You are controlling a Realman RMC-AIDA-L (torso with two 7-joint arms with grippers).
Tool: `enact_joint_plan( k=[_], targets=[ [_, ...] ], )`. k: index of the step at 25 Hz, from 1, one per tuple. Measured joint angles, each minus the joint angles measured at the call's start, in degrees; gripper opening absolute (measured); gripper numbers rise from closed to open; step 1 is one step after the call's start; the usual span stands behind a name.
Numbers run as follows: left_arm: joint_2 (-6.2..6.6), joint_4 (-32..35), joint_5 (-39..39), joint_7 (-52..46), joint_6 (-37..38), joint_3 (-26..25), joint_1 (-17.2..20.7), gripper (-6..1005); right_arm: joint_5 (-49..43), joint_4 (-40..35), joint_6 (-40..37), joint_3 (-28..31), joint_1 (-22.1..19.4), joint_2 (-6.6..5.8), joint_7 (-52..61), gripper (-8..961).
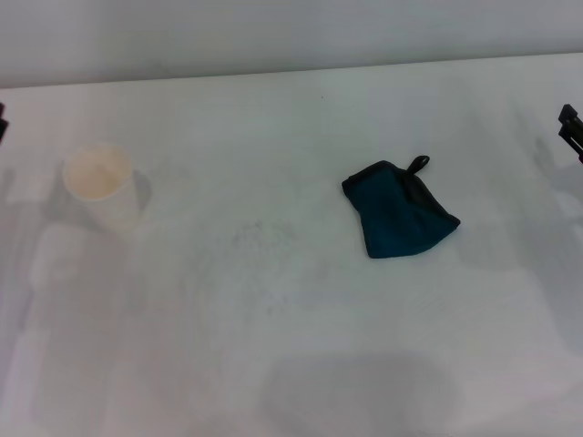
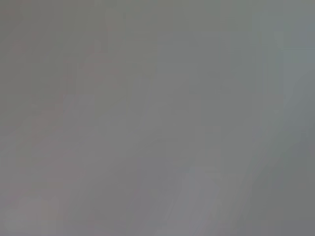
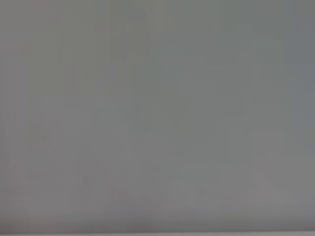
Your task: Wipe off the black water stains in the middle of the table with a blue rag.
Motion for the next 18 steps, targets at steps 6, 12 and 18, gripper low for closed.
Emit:
enact_joint_plan(
  k=[6, 12, 18],
  targets=[
    [-0.07, 2.15, 0.11, 0.01, 0.04, -0.11, 1.47, 887, -0.25, -0.24, 1.47, -0.09, -0.28, 0.03, -0.01, 775],
    [-0.03, 1.73, 0.03, 0.62, -0.28, -0.1, 2.21, 887, -0.51, -0.11, 3.98, -0.44, -0.43, -0.09, -0.01, 774],
    [0.04, 1.71, 0.1, 0.57, -0.1, -0.32, 2.21, 887, -0.52, 0.48, 4.02, -0.52, -0.36, -0.07, -0.01, 774]
  ],
)
